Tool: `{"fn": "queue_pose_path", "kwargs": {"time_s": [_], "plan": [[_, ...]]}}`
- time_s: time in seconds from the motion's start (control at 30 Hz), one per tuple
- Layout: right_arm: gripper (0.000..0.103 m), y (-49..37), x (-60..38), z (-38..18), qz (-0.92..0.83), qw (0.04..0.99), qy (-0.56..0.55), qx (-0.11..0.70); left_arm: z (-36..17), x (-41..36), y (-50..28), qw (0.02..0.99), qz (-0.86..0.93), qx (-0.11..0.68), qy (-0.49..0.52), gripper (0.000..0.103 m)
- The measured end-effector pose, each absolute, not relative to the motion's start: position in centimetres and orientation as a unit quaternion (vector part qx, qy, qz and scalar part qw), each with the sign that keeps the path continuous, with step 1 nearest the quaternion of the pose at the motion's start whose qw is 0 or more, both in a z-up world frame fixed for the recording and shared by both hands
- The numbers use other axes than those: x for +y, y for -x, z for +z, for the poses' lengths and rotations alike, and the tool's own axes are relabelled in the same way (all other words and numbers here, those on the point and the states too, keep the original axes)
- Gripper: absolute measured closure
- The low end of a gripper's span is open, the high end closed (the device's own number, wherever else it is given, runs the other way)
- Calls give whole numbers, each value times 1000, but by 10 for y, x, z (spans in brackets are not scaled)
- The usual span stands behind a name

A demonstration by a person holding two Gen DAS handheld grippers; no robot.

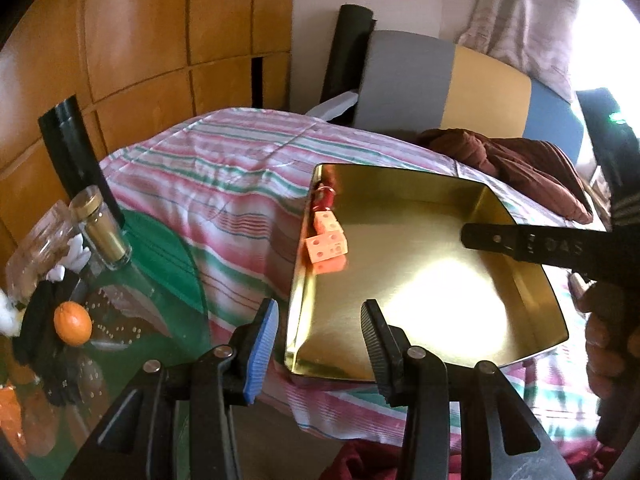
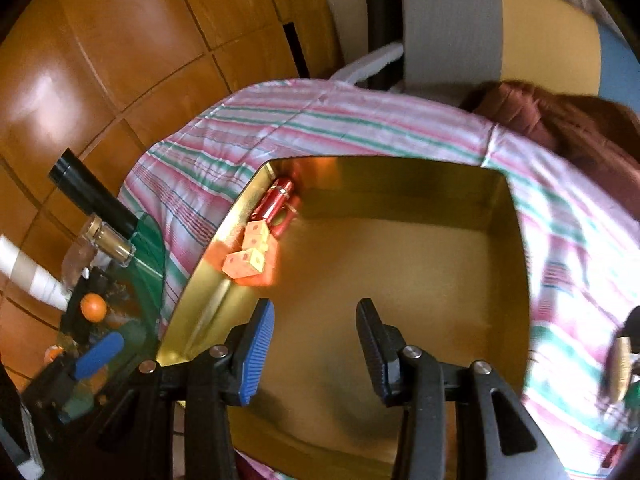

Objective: Organize rigid objects
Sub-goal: 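Carry the orange cubes into the gold tray and release them with the right tool, then grasp the yellow oval object with the left tool while the right tool approaches the yellow-orange piece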

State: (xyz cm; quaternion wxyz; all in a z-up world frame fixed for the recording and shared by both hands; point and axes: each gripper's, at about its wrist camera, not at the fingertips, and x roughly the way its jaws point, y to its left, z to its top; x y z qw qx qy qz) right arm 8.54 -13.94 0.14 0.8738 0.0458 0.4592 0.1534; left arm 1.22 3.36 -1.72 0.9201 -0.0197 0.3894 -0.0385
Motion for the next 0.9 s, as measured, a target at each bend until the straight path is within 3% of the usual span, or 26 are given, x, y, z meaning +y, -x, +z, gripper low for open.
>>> {"fn": "queue_pose_path", "kwargs": {"time_s": [0.9], "plan": [[59, -4, -340, 18, -25, 914, -86, 397, -4, -59, 2, 914, -130, 381, -57, 53]]}}
